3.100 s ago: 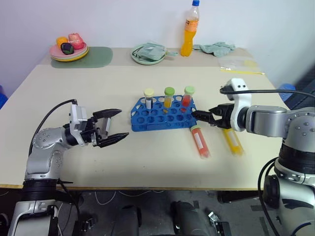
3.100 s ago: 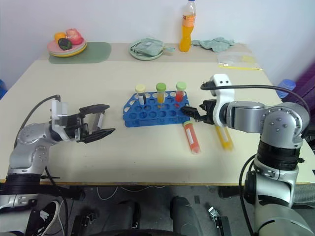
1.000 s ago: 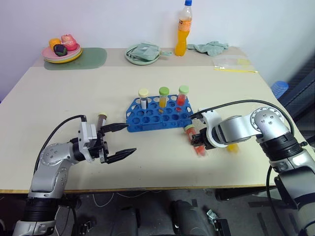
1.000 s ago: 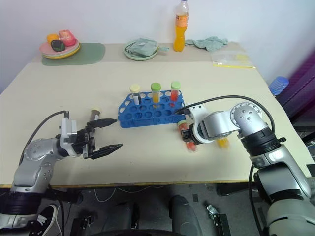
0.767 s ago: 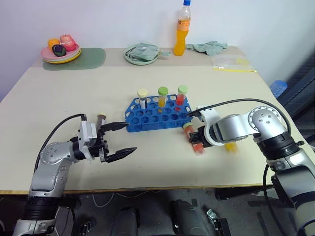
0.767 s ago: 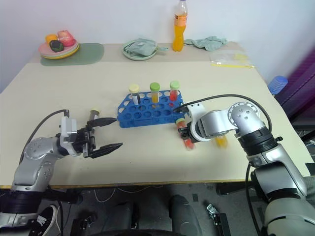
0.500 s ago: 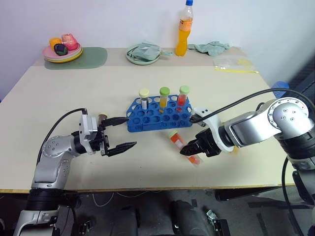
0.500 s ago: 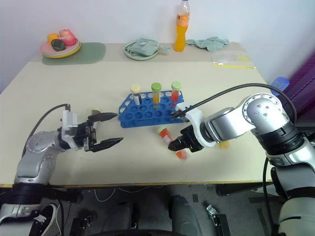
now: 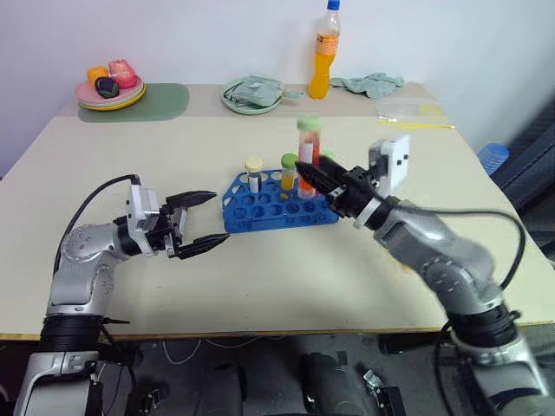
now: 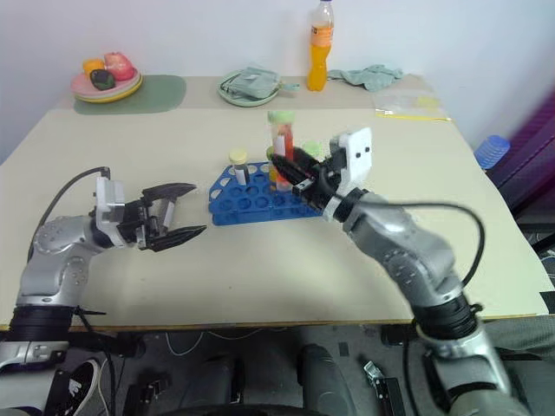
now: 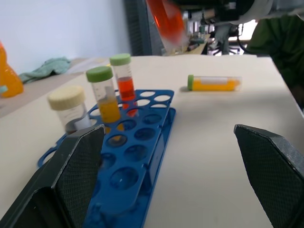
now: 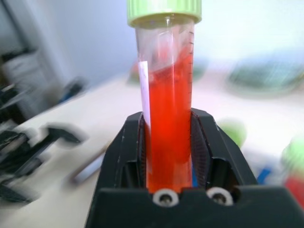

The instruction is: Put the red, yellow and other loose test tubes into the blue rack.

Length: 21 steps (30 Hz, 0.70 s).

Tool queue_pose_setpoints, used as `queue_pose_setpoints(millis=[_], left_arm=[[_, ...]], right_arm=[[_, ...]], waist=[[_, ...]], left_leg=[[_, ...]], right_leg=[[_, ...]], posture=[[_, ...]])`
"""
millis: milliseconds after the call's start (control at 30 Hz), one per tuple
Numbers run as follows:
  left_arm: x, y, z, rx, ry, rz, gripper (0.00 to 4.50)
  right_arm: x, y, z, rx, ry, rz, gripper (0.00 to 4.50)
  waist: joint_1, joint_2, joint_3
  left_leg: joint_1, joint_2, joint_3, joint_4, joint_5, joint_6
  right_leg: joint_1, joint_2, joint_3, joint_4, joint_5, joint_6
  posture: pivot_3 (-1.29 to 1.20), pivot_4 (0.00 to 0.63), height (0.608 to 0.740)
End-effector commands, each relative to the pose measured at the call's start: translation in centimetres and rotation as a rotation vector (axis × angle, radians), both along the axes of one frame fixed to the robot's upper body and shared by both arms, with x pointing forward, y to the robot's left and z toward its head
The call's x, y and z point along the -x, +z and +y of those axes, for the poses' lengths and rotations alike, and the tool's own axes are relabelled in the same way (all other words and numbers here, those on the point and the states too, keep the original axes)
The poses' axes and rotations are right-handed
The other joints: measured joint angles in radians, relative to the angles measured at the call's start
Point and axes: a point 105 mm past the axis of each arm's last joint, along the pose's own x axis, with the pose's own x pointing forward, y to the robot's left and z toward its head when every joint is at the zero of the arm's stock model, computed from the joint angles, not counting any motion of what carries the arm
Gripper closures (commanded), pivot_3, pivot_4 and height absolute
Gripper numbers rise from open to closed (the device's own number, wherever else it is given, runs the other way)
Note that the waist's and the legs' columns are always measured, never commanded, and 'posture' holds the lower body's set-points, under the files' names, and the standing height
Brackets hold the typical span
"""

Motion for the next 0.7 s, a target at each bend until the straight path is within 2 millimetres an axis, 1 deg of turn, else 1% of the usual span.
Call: queue_pose_setpoints(millis=[33, 67, 100, 167, 233, 300, 367, 400, 467, 600, 700], left_arm=[[0.0, 1.8, 0.6, 0.000, 0.006, -0.051, 0.00], [0.0, 1.8, 1.0, -0.002, 0.010, -0.048, 0.00], [-0.1, 1.8, 1.1, -0.008, 0.012, -0.047, 0.00], [-0.1, 1.9, 1.2, -0.018, 0.011, -0.049, 0.00], [-0.1, 2.1, 0.8, -0.018, 0.006, -0.051, 0.00], [-0.1, 2.1, 0.6, -0.025, 0.003, -0.053, 0.00], [-0.1, 2.3, 1.0, -0.031, 0.008, -0.053, 0.00], [-0.1, 2.4, 1.3, -0.034, 0.011, -0.053, 0.00], [-0.2, 2.5, 1.3, -0.038, 0.011, -0.053, 0.00], [-0.3, 2.6, 1.4, -0.046, 0.013, -0.060, 0.00], [-0.3, 2.6, 1.4, -0.046, 0.013, -0.061, 0.00]], right_arm=[[0.0, 0.0, -0.4, -0.125, -0.021, -0.018, 3.71], [0.0, -0.4, 0.1, -0.123, -0.018, -0.015, 3.71], [-0.1, -1.1, 0.2, -0.093, -0.046, -0.034, 3.71], [-0.3, -3.0, 0.9, 0.000, -0.063, -0.049, 3.71], [-0.8, -4.3, 0.6, 0.044, -0.117, -0.074, 3.71], [-1.8, -5.3, -0.4, 0.051, -0.193, -0.088, 3.71], [-2.4, -6.2, -0.7, 0.088, -0.232, -0.109, 3.71], [-2.6, -6.4, -0.6, 0.093, -0.246, -0.120, 3.71], [-3.3, -6.5, -1.6, 0.072, -0.301, -0.119, 3.71], [-4.1, -6.3, -2.8, 0.063, -0.351, -0.144, 3.71], [-4.3, -6.5, -2.9, 0.068, -0.357, -0.146, 3.71]], waist=[[0.000, 0.000, 0.000], [0.001, 0.000, 0.000], [0.001, 0.000, 0.000], [0.000, 0.000, 0.000], [0.000, 0.000, 0.000], [-0.001, 0.000, 0.000], [-0.001, 0.000, 0.000], [-0.002, 0.000, 0.000], [-0.002, 0.001, 0.000], [-0.002, 0.001, 0.000], [-0.002, 0.001, 0.000]], left_leg=[[0.000, 0.000, 0.000, 0.000, 0.000, 0.000], [0.001, 0.000, 0.000, 0.000, 0.000, 0.000], [0.001, 0.000, 0.000, 0.000, 0.000, 0.000], [0.001, 0.000, 0.000, 0.000, 0.000, 0.000], [0.001, 0.000, 0.000, 0.000, 0.000, 0.000], [0.001, 0.000, 0.000, 0.000, 0.000, 0.000], [0.001, 0.000, 0.000, 0.000, 0.000, 0.000], [0.002, 0.000, 0.000, 0.000, 0.000, 0.000], [0.002, 0.000, 0.000, 0.000, 0.000, 0.000], [0.002, 0.000, 0.000, 0.000, 0.000, 0.000], [0.002, 0.000, 0.000, 0.000, 0.000, -0.001]], right_leg=[[0.000, 0.000, 0.000, 0.001, 0.000, 0.000], [0.000, 0.000, 0.000, 0.001, 0.000, 0.000], [0.001, 0.000, 0.000, 0.001, 0.000, 0.000], [0.001, 0.000, 0.000, 0.001, -0.001, -0.002], [0.001, 0.000, 0.000, 0.001, -0.002, -0.003], [0.000, 0.000, 0.000, 0.002, -0.001, -0.003], [0.000, 0.000, 0.000, 0.002, -0.001, -0.002], [0.001, 0.000, 0.000, 0.002, -0.001, -0.002], [0.000, 0.000, 0.000, 0.002, -0.001, -0.002], [0.000, 0.000, 0.000, 0.003, 0.000, -0.001], [0.001, 0.000, 0.000, 0.003, 0.000, -0.001]], posture=[[0.00, 0.150, 0.740], [0.00, 0.150, 0.740], [0.00, 0.150, 0.740], [0.00, 0.150, 0.740], [0.00, 0.150, 0.740], [0.00, 0.150, 0.740], [0.00, 0.150, 0.740], [0.00, 0.150, 0.740], [0.00, 0.150, 0.740], [0.00, 0.150, 0.740], [0.00, 0.150, 0.740]])
